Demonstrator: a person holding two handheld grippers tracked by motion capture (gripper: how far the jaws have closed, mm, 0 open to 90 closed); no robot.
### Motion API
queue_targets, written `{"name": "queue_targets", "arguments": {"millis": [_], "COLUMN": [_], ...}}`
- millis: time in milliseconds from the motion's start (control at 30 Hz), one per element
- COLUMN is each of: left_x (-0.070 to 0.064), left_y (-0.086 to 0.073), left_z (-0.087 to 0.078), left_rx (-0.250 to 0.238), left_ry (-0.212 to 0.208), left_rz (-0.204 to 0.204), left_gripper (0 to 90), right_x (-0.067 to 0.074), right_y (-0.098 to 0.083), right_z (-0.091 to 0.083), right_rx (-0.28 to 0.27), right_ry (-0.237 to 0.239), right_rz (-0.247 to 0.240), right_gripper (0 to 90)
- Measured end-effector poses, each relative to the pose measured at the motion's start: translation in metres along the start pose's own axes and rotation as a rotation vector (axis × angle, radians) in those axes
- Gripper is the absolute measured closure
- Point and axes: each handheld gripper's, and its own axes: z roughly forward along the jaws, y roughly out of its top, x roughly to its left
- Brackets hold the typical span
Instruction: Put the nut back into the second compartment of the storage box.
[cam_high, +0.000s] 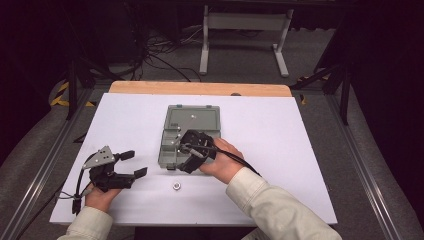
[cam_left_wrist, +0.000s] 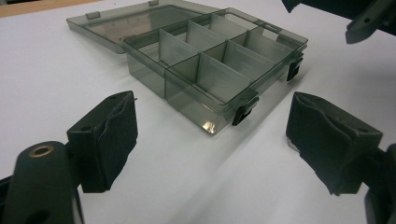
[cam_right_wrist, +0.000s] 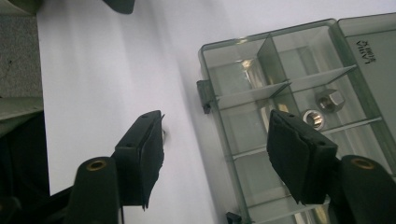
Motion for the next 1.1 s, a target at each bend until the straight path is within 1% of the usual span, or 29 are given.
{"name": "queue_targets", "arguments": {"millis": [33,100,133,267,300,367,400,433,467,533,600,633,733,800,867,933,1033,1100], "left_x": [-0.001,0.000,0.001,0.000,0.000,0.000,0.000,0.000,0.000,0.001,0.000,-0.001,0.001,0.001,0.000,0.000,0.000,0.000], "left_y": [0.000,0.000,0.000,0.000,0.000,0.000,0.000,0.000,0.001,0.000,0.000,0.001,0.001,0.001,0.001,0.002,0.002,0.001], "left_z": [0.000,-0.001,0.000,-0.002,-0.001,-0.001,-0.001,-0.001,-0.001,-0.001,-0.002,-0.002,-0.001,-0.001,-0.002,-0.003,-0.002,-0.001], "left_rx": [-0.002,-0.005,-0.007,-0.007,-0.013,-0.009,-0.006,-0.010,-0.015,-0.016,-0.017,-0.016,-0.022,-0.018,-0.021,-0.028,-0.019,-0.015], "left_ry": [0.005,0.001,-0.003,0.006,0.000,0.000,0.006,0.004,0.003,0.005,0.005,0.007,0.002,0.002,0.007,0.004,0.006,0.001], "left_rz": [0.005,-0.003,-0.007,0.006,-0.007,-0.007,0.000,0.002,0.001,-0.012,-0.007,0.002,-0.010,-0.007,-0.003,-0.006,0.000,-0.001], "left_gripper": [17.3,17.3,17.3,17.4,17.4,17.3,17.3,17.4,17.4,17.3,17.3,17.4,17.4,17.3,17.4,17.4,17.4,17.4], "right_x": [0.000,0.004,0.005,0.010,0.012,0.015,0.018,0.019,0.021,0.024,0.027,0.028,0.032,0.034,0.035,0.037,0.039,0.042], "right_y": [0.000,-0.002,-0.002,-0.004,-0.004,-0.004,-0.004,-0.004,-0.004,-0.005,-0.005,-0.005,-0.006,-0.007,-0.008,-0.009,-0.010,-0.010], "right_z": [0.000,0.002,0.003,0.006,0.008,0.010,0.011,0.012,0.013,0.016,0.019,0.021,0.025,0.028,0.030,0.036,0.045,0.049], "right_rx": [0.000,0.008,0.005,0.010,0.012,0.028,0.036,0.035,0.039,0.046,0.058,0.063,0.074,0.079,0.081,0.090,0.104,0.122], "right_ry": [0.000,0.013,0.014,0.023,0.026,0.022,0.016,0.021,0.024,0.026,0.023,0.029,0.029,0.027,0.037,0.044,0.055,0.055], "right_rz": [0.000,0.003,-0.007,-0.012,-0.007,-0.011,-0.017,-0.030,-0.025,-0.031,-0.041,-0.046,-0.041,-0.042,-0.050,-0.049,-0.058,-0.061], "right_gripper": [36.7,36.8,36.8,37.1,37.1,37.1,37.1,37.2,37.3,37.3,37.3,37.4,37.5,37.5,37.5,37.6,37.6,37.7]}}
